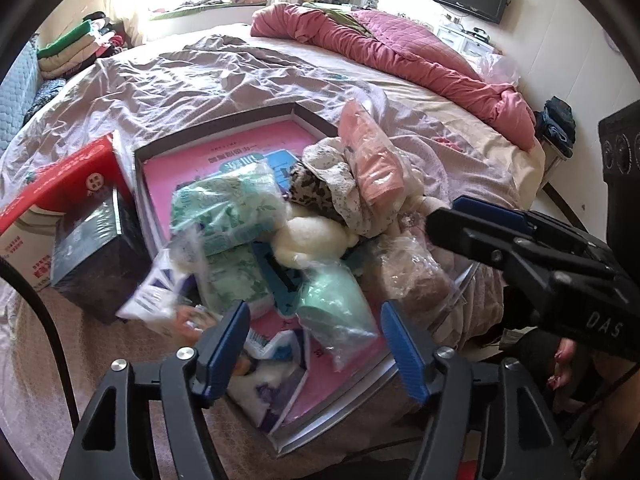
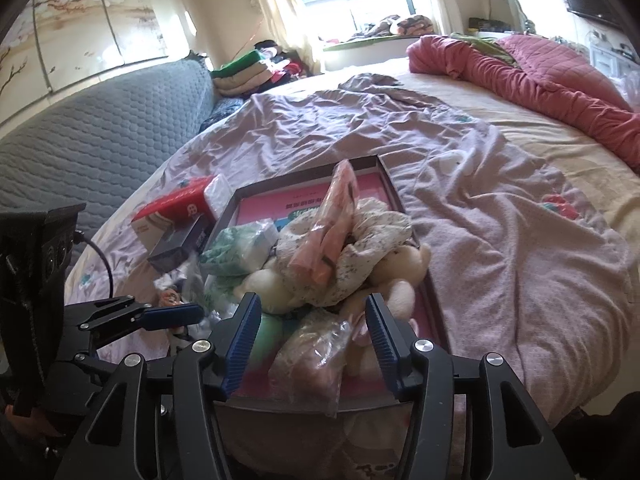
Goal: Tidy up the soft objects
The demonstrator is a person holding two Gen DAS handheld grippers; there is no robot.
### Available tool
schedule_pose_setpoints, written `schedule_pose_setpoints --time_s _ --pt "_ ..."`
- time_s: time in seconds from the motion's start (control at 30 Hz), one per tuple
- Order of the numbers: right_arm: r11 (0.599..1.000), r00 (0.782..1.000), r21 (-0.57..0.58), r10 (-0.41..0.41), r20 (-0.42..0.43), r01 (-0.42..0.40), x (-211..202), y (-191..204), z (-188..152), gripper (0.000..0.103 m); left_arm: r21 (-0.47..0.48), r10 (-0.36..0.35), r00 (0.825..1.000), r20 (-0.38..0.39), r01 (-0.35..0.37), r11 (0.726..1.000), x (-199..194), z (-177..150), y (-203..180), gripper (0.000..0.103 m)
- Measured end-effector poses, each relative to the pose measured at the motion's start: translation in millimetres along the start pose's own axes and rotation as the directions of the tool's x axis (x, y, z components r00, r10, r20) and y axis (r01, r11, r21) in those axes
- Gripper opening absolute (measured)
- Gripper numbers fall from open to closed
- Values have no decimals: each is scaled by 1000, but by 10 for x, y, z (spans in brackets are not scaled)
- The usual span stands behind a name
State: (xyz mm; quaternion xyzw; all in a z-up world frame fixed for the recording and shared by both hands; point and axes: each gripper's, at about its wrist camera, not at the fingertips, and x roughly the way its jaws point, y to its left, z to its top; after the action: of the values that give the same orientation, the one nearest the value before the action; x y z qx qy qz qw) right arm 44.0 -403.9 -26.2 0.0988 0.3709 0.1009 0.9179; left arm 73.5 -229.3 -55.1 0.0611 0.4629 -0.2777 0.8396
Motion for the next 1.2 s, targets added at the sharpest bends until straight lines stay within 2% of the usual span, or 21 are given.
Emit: schedule_pose_setpoints --time_s 0.13,0.3,0.67,0.83,0.93,1.13,1.2 --pt "1000 1000 -6 -9 6 9 -62 58 35 60 -22 7 1000 26 -6 1000 -130 20 42 70" --pt "1000 1000 -17 -20 15 20 -172 191 79 63 -55 15 999 44 -13 998 -304 45 111 82" --pt "998 998 -63 -24 64 28 -445 508 208 70 -113 121 988 92 -110 988 -728 8 293 84" --pt "996 997 -83 -17 71 23 -536 719 164 76 -131 150 983 103 -136 982 -908 -54 368 84" --pt "995 996 -82 -50 76 56 -588 796 127 80 -151 178 978 110 -160 975 -1006 -125 406 84" --pt "989 991 -84 -118 64 123 -659 893 15 82 -205 218 972 91 -196 959 -1120 -288 465 84" --pt "981 988 -120 -147 51 152 -667 977 -44 83 -210 229 970 82 -208 955 -1156 -348 479 84"
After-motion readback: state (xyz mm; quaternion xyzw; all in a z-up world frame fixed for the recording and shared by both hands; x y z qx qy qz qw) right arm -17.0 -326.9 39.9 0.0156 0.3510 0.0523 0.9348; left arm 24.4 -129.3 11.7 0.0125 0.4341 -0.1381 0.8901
